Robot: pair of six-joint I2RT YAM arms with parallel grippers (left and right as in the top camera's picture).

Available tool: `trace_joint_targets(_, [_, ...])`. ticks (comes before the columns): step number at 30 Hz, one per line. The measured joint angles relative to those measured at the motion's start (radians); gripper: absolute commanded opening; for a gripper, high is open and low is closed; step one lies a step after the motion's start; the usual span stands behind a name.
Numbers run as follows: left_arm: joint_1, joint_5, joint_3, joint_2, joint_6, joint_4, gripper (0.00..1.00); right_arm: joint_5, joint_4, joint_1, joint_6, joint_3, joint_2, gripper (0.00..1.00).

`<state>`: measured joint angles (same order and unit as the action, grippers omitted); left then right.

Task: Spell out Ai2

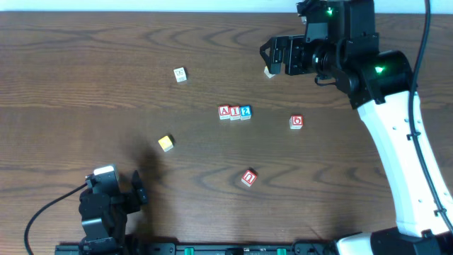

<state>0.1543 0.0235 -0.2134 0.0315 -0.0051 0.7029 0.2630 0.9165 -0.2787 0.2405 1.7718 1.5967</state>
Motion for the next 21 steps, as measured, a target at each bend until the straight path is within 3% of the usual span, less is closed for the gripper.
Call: trace_joint_targets(21, [0.000,-0.001,0.042,-0.021,0.037,0.003,0.95,0.000,0.000,0.000,0.000,0.000,0.000,0.99])
